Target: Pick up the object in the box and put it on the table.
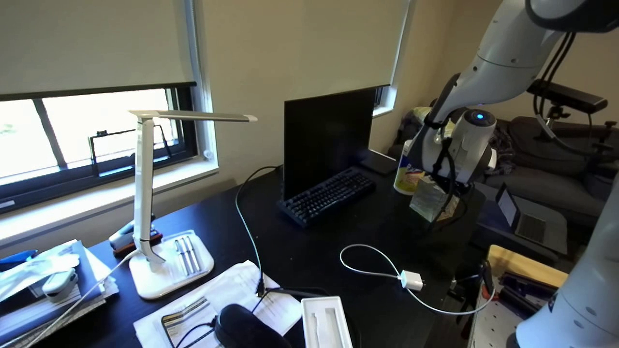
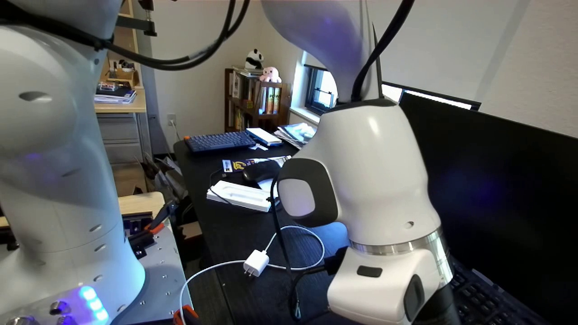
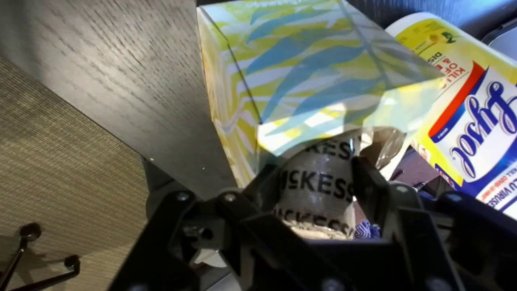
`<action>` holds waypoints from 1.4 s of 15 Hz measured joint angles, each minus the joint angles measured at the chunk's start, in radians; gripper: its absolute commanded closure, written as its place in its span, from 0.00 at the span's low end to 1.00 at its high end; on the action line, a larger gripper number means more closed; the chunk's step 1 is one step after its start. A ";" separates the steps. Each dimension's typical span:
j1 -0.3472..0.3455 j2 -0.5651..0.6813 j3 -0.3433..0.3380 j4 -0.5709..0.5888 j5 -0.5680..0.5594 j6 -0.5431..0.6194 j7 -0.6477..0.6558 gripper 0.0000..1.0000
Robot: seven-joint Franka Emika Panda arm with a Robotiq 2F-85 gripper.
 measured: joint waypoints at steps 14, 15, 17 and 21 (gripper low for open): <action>0.021 -0.055 0.009 -0.002 0.000 0.000 0.015 0.99; 0.025 -0.080 0.006 -0.005 0.001 0.000 0.015 0.99; 0.036 -0.141 -0.002 -0.015 0.004 0.000 0.015 0.99; 0.065 -0.280 -0.030 -0.044 0.024 -0.002 0.012 0.99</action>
